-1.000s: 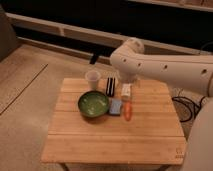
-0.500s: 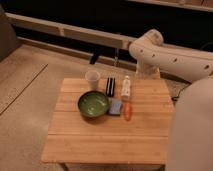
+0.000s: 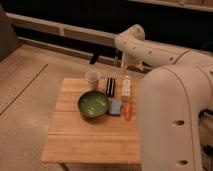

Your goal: Move the arm in a circular motion

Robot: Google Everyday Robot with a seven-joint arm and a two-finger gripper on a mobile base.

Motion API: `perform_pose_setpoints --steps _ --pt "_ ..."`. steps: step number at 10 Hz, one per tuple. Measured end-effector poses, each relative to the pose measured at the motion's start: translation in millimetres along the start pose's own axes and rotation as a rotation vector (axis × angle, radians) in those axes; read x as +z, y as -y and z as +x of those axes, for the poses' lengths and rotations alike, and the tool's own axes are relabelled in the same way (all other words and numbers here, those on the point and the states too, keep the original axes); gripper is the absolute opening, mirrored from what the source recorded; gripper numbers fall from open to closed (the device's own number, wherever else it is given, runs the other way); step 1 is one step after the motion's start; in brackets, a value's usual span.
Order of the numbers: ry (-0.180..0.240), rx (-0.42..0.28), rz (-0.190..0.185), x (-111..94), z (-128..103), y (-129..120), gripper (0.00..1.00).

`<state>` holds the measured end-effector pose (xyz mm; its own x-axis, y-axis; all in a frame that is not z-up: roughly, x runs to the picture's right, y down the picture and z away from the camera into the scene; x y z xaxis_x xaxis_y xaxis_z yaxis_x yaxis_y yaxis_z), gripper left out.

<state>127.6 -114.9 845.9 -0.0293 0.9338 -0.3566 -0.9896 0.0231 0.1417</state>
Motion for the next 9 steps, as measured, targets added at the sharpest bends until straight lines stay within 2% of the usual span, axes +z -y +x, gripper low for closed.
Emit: perform_pose_setpoints --steps 2,3,4,6,7,9 --pt "-0.016 -0.077 -0.106 -7 13 -57 0.65" --pt "-0.026 -0.133 -0.181 -22 33 -94 0.65" --pt "-0.030 -0.169 -0.210 -36 53 -109 0.65" --pt "-0.040 -0.216 -0.210 -56 92 -108 0.65" --pt "-0.050 -0.210 -0.193 -63 111 -97 0.65" --pt "-0.069 -0.134 -0.129 -66 132 -52 0.65"
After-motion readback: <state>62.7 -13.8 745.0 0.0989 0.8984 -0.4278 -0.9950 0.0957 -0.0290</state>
